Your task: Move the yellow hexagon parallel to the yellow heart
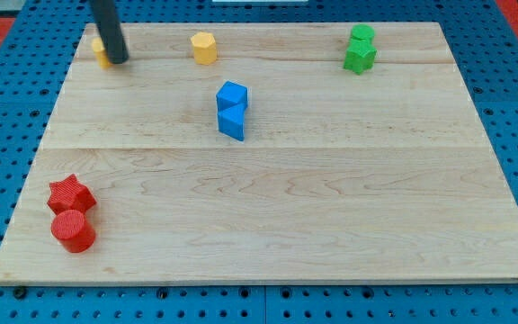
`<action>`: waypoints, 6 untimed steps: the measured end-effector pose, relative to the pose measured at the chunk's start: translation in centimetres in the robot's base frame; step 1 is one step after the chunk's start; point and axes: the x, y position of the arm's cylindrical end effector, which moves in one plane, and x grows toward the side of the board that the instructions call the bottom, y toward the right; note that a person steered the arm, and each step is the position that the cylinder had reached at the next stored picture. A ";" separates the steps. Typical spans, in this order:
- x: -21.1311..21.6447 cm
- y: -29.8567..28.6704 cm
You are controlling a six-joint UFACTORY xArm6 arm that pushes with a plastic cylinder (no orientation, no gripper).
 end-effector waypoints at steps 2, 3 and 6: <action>3.3 3.2; 3.9 11.2; -1.8 16.5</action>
